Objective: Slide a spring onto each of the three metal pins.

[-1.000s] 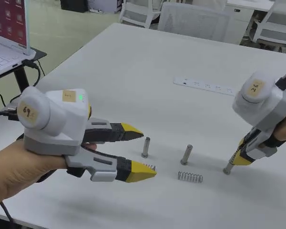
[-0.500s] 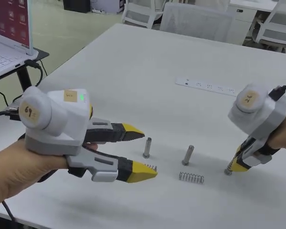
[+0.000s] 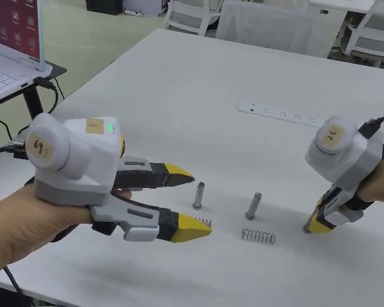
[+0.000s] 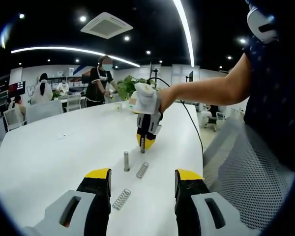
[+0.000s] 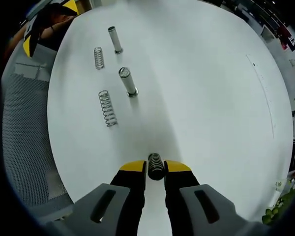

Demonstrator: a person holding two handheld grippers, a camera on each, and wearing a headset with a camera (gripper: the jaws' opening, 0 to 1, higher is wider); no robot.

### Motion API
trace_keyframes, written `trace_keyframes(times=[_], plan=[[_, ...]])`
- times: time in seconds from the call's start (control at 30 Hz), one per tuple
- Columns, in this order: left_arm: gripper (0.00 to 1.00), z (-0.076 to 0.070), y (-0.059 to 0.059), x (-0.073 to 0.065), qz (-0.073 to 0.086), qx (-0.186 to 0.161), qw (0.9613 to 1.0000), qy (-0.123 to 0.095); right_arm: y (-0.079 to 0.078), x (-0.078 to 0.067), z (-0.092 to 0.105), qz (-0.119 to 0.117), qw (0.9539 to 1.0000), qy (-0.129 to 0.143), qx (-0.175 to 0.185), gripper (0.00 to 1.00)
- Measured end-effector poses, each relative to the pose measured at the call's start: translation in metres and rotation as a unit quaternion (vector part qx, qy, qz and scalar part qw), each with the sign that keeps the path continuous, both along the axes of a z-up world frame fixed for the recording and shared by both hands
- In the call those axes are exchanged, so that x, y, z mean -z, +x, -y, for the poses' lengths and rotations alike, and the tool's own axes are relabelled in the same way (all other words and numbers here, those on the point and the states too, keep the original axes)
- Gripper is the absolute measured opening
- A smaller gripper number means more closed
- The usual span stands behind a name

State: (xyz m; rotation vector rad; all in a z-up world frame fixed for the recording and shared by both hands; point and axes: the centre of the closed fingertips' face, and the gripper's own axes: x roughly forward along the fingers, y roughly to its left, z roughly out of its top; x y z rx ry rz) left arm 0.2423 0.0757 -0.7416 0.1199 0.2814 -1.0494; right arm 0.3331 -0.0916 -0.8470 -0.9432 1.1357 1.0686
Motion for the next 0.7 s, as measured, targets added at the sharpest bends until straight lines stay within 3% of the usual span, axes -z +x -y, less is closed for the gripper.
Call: trace_keyframes(times=[0.3, 0.7], plan=[[0.47, 0.0, 0.0, 0.0, 0.0, 0.002, 1.0, 0.0, 0.001, -0.007, -0.003, 0.014, 0.9998, 0.009, -0.007, 0.21], [0.46, 0.002, -0.001, 0.0, 0.002, 0.004, 1.0, 0.002, 0.001, -0.024, -0.015, 0.04, 0.9984, 0.018, -0.034, 0.24]])
